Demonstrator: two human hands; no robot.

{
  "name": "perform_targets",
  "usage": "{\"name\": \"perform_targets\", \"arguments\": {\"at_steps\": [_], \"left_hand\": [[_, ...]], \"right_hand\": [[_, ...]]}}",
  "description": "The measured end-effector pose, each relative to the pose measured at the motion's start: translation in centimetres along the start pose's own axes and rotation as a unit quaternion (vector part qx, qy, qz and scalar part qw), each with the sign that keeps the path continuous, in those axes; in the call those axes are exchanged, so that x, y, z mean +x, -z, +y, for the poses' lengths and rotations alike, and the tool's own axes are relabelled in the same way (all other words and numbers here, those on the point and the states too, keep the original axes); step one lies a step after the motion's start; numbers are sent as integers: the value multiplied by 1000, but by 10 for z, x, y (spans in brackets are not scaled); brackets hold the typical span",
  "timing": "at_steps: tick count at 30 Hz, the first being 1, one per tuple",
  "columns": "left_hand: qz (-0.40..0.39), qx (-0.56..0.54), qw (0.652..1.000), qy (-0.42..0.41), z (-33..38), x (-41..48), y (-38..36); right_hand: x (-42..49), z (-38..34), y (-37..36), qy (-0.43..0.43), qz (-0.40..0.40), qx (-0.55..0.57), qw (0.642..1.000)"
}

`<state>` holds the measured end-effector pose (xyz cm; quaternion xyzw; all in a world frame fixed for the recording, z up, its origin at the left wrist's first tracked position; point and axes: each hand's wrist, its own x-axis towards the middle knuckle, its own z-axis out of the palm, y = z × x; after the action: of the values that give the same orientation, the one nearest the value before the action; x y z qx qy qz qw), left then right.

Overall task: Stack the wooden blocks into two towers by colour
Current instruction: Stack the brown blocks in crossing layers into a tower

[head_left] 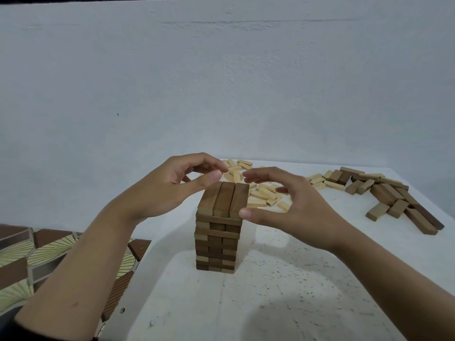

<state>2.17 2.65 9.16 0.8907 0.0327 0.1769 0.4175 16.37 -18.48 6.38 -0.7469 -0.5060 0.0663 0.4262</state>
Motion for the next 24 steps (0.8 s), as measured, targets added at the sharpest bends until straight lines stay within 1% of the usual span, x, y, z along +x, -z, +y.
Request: {"name": "perform_targets", "arguments": {"at_steps": [10,24], "left_hand": [[-4,3,1000,11,-5,-4,0],[-11,18,1000,2,-6,-3,1]], "right_hand": [[2,0,-5,8,3,-2,1000],[2,-3,-8,13,7,9,1000]]}}
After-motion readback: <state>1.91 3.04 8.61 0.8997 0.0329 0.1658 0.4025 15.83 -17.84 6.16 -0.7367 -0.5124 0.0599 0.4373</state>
